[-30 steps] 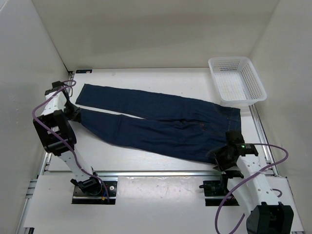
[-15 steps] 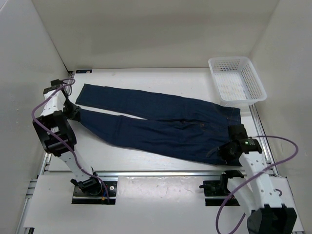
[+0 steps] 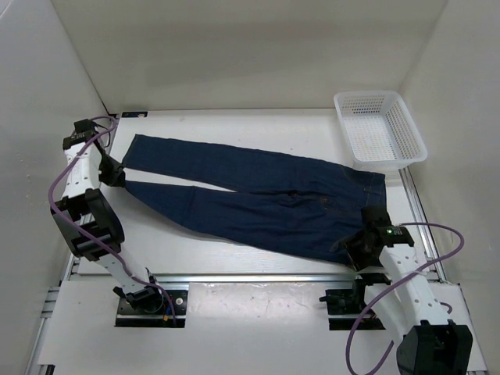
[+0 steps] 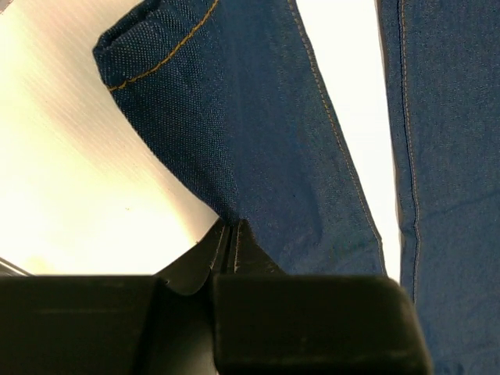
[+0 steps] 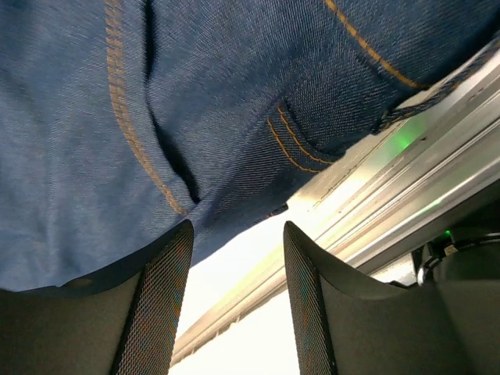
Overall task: Fold and stack the trousers
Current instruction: Fold the trousers
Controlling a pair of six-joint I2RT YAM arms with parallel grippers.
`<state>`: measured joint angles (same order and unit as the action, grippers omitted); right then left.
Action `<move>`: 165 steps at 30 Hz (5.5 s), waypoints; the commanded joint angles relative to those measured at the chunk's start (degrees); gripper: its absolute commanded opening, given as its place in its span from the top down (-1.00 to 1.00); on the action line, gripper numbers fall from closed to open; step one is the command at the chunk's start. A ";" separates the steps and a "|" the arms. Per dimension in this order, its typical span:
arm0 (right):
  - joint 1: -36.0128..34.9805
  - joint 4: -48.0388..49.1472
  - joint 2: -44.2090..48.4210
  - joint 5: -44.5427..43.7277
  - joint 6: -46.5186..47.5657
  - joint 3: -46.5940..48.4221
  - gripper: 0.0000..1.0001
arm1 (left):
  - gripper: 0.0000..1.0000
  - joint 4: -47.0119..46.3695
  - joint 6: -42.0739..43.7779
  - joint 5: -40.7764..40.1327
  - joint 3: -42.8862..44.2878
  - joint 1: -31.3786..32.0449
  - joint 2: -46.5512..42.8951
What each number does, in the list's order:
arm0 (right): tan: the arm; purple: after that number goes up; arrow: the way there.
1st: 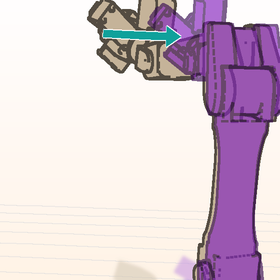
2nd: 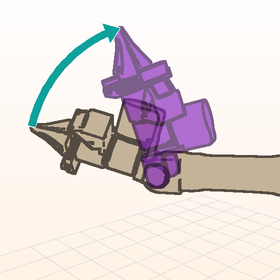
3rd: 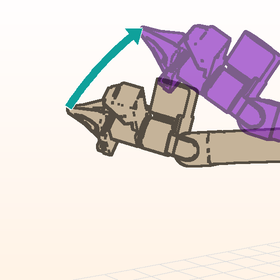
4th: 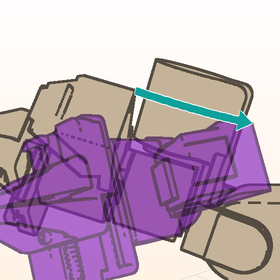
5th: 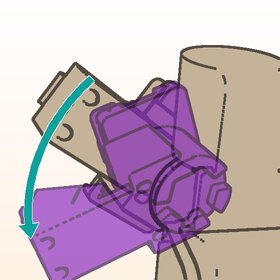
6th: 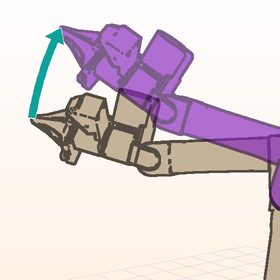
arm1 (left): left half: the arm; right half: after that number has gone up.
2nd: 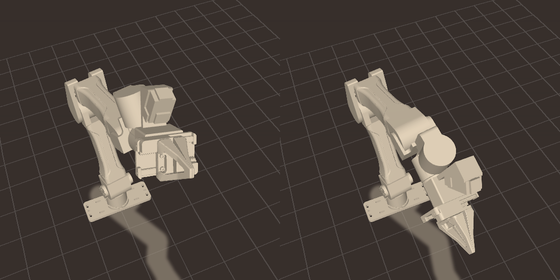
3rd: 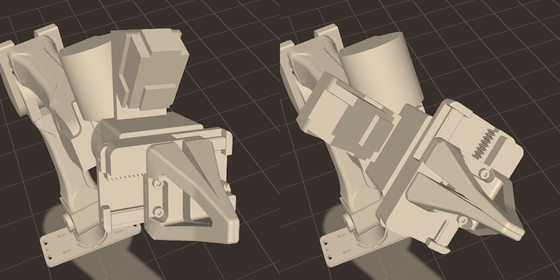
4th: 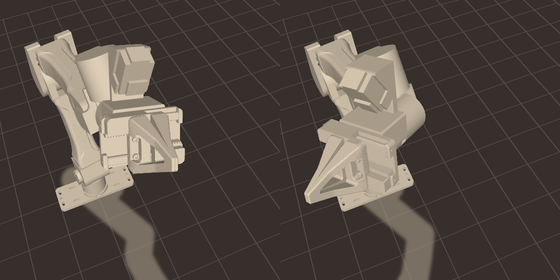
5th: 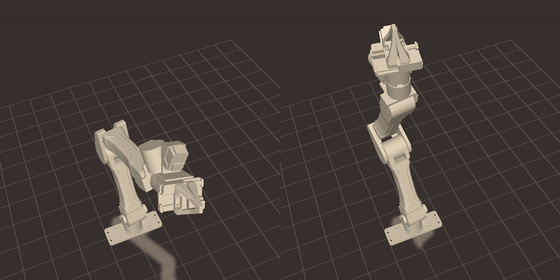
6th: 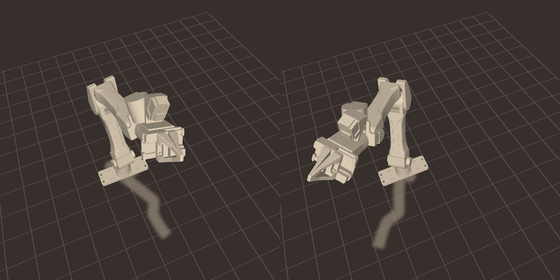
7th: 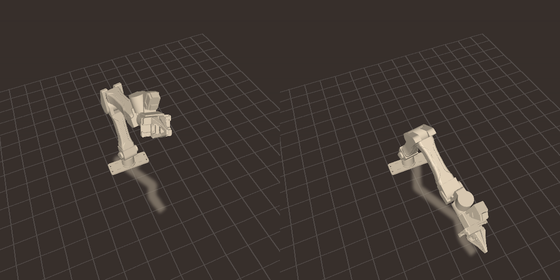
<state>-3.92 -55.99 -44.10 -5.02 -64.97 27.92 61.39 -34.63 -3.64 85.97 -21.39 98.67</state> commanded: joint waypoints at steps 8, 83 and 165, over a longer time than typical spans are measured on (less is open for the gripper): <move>-0.56 7.99 -6.26 0.72 -2.71 -2.52 -0.05 | 0.79 0.14 1.40 -0.32 0.51 0.21 -2.61; 1.11 16.25 -52.31 -26.10 15.75 54.95 1.00 | 0.59 0.69 4.40 -1.73 62.20 7.50 40.71; 34.86 4.04 -13.13 -0.45 22.52 14.18 0.64 | 0.79 -5.93 5.19 -4.01 1.48 4.42 9.26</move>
<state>30.39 -48.47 -59.44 -3.62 -44.77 42.78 58.26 -30.46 -2.83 88.75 -16.08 113.97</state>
